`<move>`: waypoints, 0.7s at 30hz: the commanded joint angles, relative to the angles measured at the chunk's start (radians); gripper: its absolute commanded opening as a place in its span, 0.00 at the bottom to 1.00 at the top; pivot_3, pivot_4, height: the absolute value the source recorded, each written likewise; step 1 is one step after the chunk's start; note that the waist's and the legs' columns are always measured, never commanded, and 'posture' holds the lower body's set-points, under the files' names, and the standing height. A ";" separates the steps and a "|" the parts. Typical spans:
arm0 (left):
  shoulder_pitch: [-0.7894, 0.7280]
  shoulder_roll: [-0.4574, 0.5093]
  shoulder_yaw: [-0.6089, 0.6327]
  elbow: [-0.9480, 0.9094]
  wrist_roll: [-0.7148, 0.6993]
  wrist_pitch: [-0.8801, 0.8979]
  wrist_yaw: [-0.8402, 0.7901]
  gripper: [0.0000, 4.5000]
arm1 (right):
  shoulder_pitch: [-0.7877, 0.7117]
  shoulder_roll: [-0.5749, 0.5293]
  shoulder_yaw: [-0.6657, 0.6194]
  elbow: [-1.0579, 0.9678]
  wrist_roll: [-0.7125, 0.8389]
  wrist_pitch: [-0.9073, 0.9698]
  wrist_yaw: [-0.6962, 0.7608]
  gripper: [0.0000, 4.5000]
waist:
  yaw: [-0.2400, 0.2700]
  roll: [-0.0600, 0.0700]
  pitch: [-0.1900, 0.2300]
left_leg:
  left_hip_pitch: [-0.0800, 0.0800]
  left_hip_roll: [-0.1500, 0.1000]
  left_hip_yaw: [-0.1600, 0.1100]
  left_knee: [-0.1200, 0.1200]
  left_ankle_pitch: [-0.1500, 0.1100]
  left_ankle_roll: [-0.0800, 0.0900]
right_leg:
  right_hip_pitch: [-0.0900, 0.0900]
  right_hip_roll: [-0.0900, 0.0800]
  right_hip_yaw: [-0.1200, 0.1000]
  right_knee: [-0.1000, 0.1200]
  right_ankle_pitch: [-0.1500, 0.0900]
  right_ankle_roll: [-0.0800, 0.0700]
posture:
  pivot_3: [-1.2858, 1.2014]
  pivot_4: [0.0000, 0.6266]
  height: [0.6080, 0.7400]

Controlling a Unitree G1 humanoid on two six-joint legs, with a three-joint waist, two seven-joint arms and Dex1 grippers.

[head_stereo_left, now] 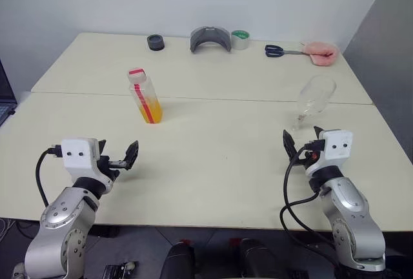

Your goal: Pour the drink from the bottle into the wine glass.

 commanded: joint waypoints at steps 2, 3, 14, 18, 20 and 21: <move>-0.013 0.012 0.010 -0.043 -0.004 -0.019 0.004 0.99 | 0.001 -0.005 -0.015 -0.027 0.007 -0.028 0.002 1.00 | 0.000 0.000 0.000 | 0.000 0.000 0.000 0.000 0.000 0.000 | 0.000 0.000 0.000 0.000 0.000 0.000 | 0.52 0.24 1.00; -0.018 0.011 0.011 -0.043 -0.011 -0.018 0.002 0.99 | 0.000 -0.005 -0.015 -0.026 0.007 -0.028 0.002 1.00 | 0.000 0.000 0.000 | 0.000 0.000 0.000 0.000 0.000 0.000 | 0.000 0.000 0.000 0.000 0.000 0.000 | 0.52 0.24 1.00; -0.028 0.016 0.008 -0.036 -0.009 -0.021 -0.004 0.99 | 0.000 -0.008 -0.016 -0.029 0.006 -0.028 0.003 1.00 | 0.000 0.000 0.000 | 0.000 0.000 0.000 0.000 0.000 0.000 | 0.000 0.000 0.000 0.000 0.000 0.000 | 0.52 0.24 1.00; -0.042 0.021 0.009 -0.022 -0.006 -0.024 -0.006 0.99 | -0.009 -0.014 -0.012 -0.027 0.010 -0.029 0.013 1.00 | 0.000 0.000 0.000 | 0.000 0.000 0.000 0.000 0.000 0.000 | 0.000 0.000 0.000 0.000 0.000 0.000 | 0.52 0.24 1.00; -0.053 0.023 0.010 -0.015 -0.006 -0.023 -0.006 0.99 | -0.027 -0.026 -0.004 -0.024 0.031 -0.027 0.046 1.00 | 0.000 0.000 0.000 | 0.000 0.000 0.000 0.000 0.000 0.000 | 0.000 0.000 0.000 0.000 0.000 0.000 | 0.52 0.24 1.00; -0.059 0.025 0.009 -0.011 -0.006 -0.022 -0.006 0.99 | -0.038 -0.031 -0.001 -0.023 0.049 -0.022 0.067 1.00 | 0.000 0.000 0.000 | 0.000 0.000 0.000 0.000 0.000 0.000 | 0.000 0.000 0.000 0.000 0.000 0.000 | 0.52 0.24 1.00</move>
